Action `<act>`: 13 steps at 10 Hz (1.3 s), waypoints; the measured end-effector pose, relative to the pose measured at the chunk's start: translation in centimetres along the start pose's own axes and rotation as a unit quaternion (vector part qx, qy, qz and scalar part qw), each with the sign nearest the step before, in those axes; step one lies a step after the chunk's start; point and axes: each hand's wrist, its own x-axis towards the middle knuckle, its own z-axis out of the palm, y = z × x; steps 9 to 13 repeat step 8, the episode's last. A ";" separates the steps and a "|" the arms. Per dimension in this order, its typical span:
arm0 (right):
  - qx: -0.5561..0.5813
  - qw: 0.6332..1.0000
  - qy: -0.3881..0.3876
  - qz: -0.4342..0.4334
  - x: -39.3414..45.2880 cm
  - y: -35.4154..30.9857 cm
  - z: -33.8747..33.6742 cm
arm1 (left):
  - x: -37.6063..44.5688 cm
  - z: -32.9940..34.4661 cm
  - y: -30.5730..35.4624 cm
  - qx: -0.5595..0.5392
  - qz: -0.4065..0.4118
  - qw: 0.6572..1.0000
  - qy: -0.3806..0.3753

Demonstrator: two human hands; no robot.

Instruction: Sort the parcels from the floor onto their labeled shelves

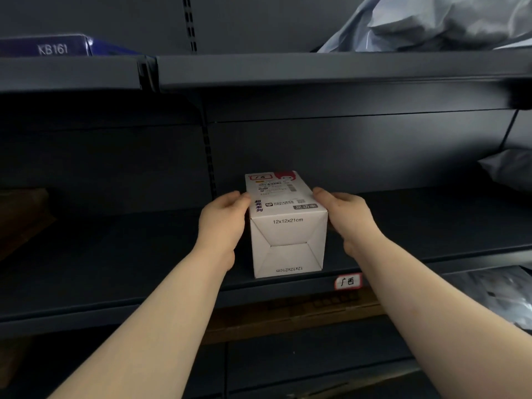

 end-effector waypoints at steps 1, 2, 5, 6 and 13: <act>-0.020 1.000 0.016 -0.010 -1.6 0.0 -0.3 | -0.8 -1.2 -0.4 0.008 0.015 1.000 -0.007; -0.029 0.999 0.034 -0.019 -3.1 0.1 -0.8 | -1.4 -1.8 -0.5 0.016 0.021 1.000 -0.007; -0.102 0.986 0.023 -0.130 -13.0 -1.2 -3.5 | -9.9 -4.3 0.1 0.027 0.062 0.998 -0.005; -0.086 0.982 -0.004 -0.169 -16.3 -2.0 -4.4 | -12.7 -5.1 0.2 0.031 0.057 0.998 0.006; 0.049 0.951 -0.081 -0.294 -24.8 -6.2 -9.1 | -20.4 -6.6 -0.7 0.027 0.056 0.997 0.049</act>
